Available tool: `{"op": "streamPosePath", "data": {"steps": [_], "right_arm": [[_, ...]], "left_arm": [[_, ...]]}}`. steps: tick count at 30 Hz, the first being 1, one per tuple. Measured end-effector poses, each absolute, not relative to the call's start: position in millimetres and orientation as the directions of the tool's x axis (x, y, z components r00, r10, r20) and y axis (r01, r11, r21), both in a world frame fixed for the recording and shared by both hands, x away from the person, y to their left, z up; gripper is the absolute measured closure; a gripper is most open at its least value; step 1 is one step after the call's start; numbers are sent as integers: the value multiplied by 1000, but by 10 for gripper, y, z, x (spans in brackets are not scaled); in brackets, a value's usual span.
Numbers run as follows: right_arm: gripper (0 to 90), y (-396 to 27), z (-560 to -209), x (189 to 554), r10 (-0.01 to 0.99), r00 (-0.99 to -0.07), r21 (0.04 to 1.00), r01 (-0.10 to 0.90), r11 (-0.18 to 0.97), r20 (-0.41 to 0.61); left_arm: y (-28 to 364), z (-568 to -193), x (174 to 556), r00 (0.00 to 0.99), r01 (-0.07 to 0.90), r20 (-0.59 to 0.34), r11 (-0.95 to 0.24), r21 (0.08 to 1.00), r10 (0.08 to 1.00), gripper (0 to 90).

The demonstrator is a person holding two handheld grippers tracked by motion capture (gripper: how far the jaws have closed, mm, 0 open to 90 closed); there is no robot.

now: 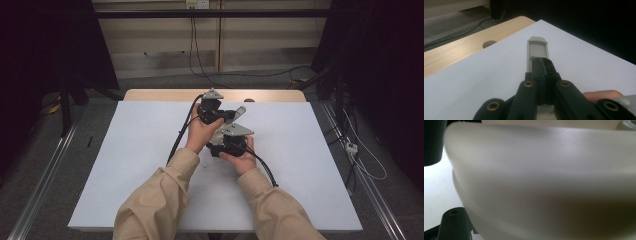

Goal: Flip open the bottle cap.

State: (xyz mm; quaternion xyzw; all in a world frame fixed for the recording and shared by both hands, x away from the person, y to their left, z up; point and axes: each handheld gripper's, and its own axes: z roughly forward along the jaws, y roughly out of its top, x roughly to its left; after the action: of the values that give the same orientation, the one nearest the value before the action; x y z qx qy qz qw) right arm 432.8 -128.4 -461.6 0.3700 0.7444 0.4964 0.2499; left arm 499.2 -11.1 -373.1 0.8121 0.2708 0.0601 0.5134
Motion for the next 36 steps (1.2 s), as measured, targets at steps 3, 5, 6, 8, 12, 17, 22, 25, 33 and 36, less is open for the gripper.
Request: {"op": "streamPosePath", "data": {"steps": [3, 5, 6, 8, 12, 17, 22, 25, 33, 36], "right_arm": [[181, -1285, -4616, 4328, 799, -601, 924, 303, 234, -5], [181, -1287, -4616, 4329, 799, -601, 924, 304, 231, -2], [180, -1288, -4616, 4330, 799, -601, 924, 305, 230, -1], [179, -1287, -4616, 4328, 800, -600, 924, 304, 231, -2], [174, -1286, -4616, 4327, 804, -594, 924, 305, 229, -3], [133, -1276, -4612, 4309, 805, -593, 921, 303, 246, -20], [42, -1315, -4602, 4293, 803, -595, 913, 343, 221, 29], [36, -1357, -4569, 4252, 802, -597, 908, 352, 230, 28], [50, -1471, -4507, 4083, 789, -614, 900, 343, 268, -1], [50, -1528, -4486, 4026, 784, -621, 897, 356, 262, 18]], "left_arm": [[-103, -3731, 4994, 846, 382, -185, -327, 864, 501, 900], [-108, -3731, 4990, 845, 380, -181, -327, 865, 503, 900], [-106, -3731, 4989, 844, 382, -183, -326, 865, 504, 900], [-97, -3730, 4988, 843, 385, -185, -326, 864, 505, 899], [-98, -3730, 4982, 847, 379, -180, -332, 863, 500, 886], [-72, -3714, 4961, 849, 376, -179, -331, 865, 498, 847], [-47, -3689, 4933, 850, 371, -182, -316, 873, 495, 788], [-13, -3666, 4892, 850, 367, -184, -303, 880, 493, 727], [221, -3619, 4745, 842, 365, -176, -298, 882, 509, 491], [359, -3618, 4681, 842, 361, -174, -293, 885, 511, 423]]}}
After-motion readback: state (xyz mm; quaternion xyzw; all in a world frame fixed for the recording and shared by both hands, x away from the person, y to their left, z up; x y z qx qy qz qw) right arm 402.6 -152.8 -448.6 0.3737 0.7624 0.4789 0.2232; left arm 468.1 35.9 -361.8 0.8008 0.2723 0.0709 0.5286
